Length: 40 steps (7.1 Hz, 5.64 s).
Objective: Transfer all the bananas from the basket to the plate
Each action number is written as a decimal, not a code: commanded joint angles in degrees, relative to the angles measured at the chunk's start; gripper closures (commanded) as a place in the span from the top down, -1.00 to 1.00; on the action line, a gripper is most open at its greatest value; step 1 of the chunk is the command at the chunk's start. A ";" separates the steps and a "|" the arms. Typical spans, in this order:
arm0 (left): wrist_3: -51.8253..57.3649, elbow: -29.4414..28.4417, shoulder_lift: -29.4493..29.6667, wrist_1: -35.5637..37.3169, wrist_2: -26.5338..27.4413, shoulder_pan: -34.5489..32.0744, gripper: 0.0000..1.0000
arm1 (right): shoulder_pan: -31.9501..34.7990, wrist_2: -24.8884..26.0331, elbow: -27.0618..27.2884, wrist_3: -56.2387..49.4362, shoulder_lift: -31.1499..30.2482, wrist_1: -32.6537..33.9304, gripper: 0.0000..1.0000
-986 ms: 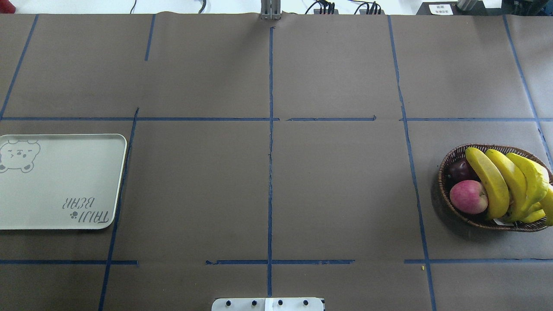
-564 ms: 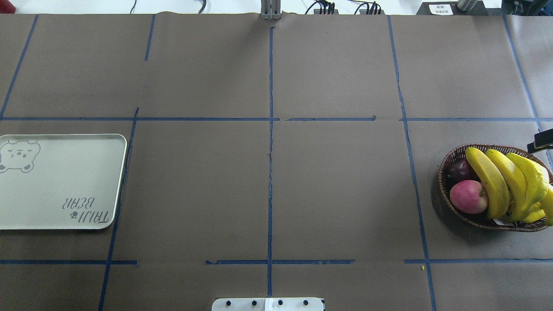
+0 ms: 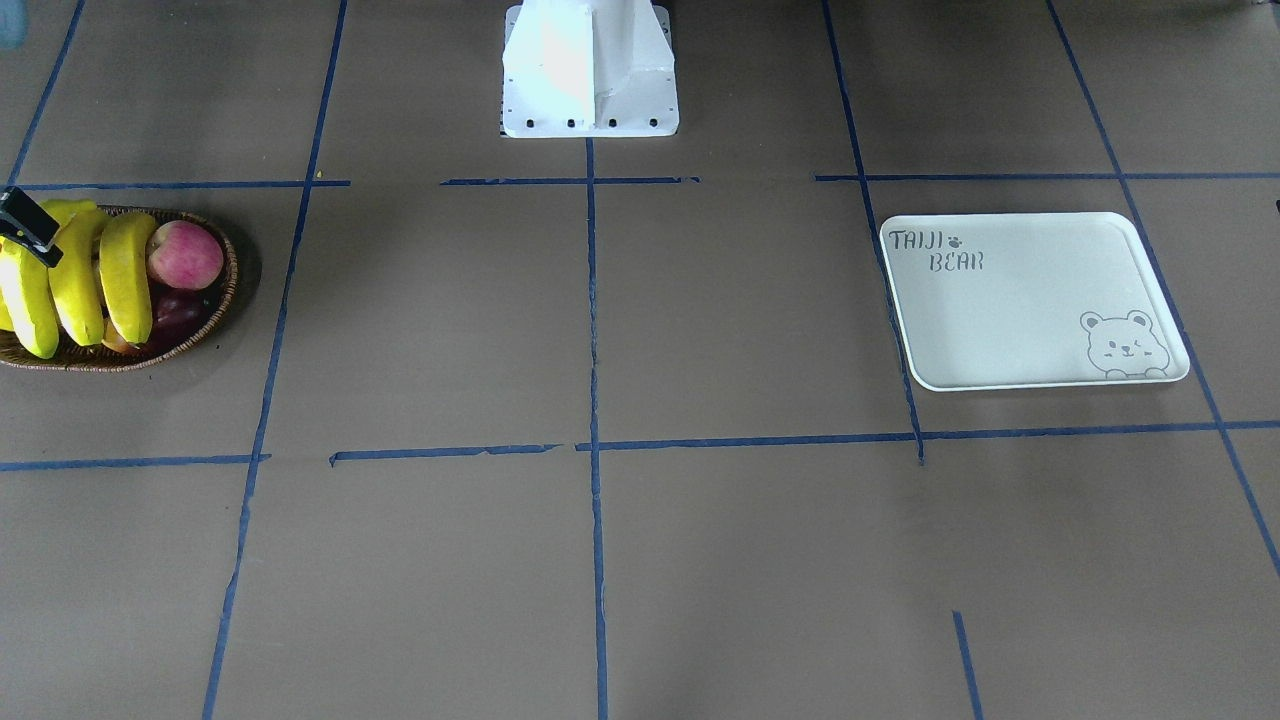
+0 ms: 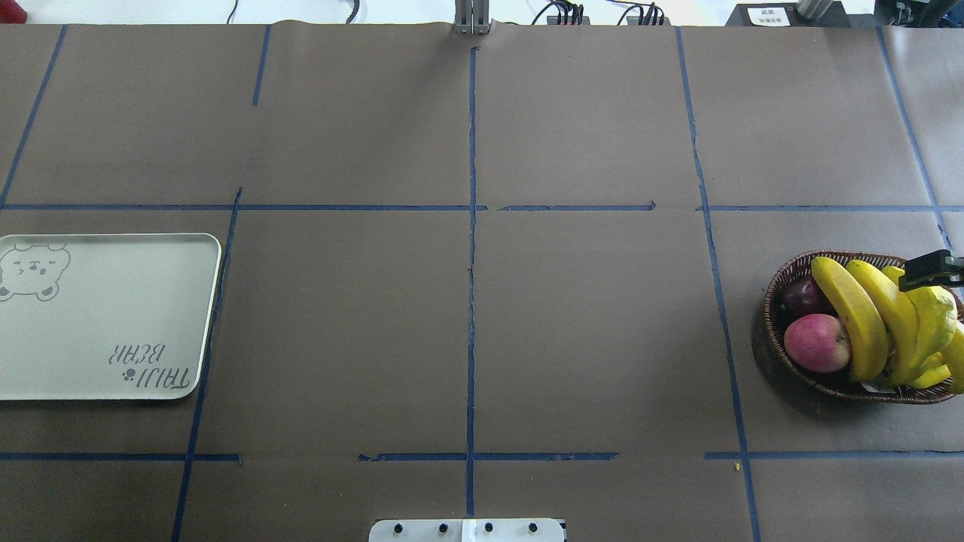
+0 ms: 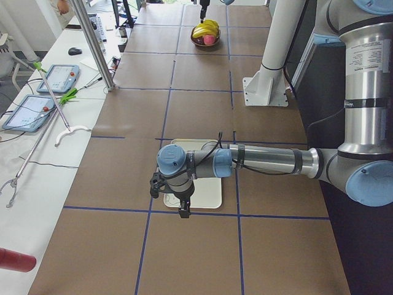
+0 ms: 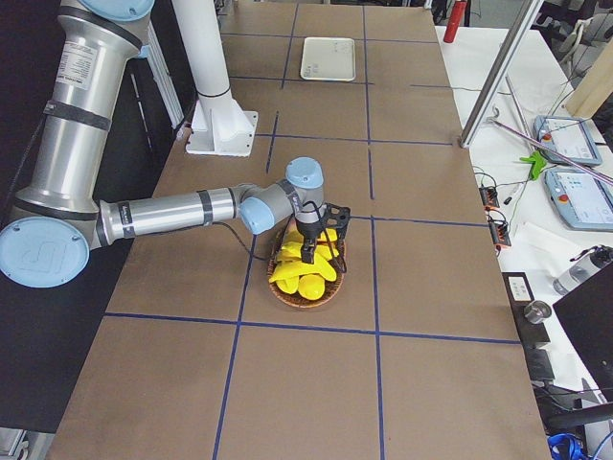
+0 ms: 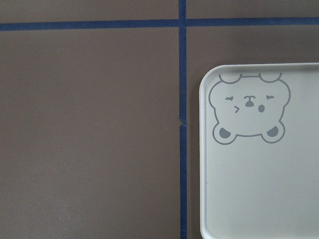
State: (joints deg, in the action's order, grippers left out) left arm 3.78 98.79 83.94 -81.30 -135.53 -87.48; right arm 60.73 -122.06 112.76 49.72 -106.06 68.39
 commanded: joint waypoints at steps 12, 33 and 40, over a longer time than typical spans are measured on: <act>0.44 2.19 0.26 -0.09 -0.09 0.11 1.00 | 0.86 -2.46 7.02 -1.12 -1.27 0.08 -1.00; -109.42 4.05 34.27 -39.99 7.72 44.39 1.00 | -38.84 30.74 -13.27 43.71 54.64 -18.90 -0.98; -111.97 2.99 34.71 -40.34 8.09 45.73 -0.92 | -39.64 30.65 -12.92 43.71 54.55 -18.99 -0.80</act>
State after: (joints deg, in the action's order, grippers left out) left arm -108.12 101.79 118.65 -121.61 -127.45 -41.74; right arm 21.13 -91.33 99.78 93.43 -51.50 49.44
